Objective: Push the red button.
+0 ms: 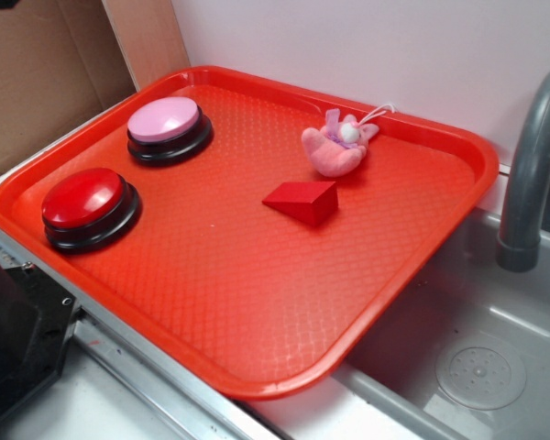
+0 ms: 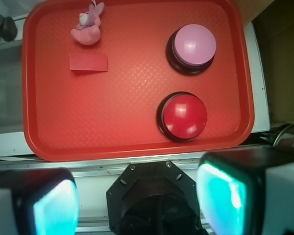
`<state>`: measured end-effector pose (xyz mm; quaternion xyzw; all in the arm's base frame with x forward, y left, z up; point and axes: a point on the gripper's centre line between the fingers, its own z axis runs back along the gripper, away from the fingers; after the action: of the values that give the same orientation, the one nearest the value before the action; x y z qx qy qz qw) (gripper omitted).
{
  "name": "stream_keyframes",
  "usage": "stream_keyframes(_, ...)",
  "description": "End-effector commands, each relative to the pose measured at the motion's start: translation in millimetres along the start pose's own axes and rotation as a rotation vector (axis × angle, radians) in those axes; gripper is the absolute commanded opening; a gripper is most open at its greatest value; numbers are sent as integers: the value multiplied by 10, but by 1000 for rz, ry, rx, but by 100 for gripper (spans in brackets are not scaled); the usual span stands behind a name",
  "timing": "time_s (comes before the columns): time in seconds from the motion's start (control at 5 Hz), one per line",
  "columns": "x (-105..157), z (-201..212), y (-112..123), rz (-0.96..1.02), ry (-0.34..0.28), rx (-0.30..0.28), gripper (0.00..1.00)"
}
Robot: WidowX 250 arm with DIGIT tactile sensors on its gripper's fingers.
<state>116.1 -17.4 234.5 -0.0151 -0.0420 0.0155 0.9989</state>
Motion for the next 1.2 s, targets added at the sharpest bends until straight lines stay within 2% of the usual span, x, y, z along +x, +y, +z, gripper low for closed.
stream_keyframes(0.0,0,0,0,0,0,0,100)
stream_keyframes(0.2,215,-283,463,141,20,45,100)
stream_keyframes(0.4,464,-430,507,153,-74,122,100)
stream_keyframes(0.6,483,-755,492,162,-50,194,100)
stream_keyframes(0.8,254,-1050,612,169,-23,239,100)
stream_keyframes(1.0,166,-1246,858,202,16,235,100)
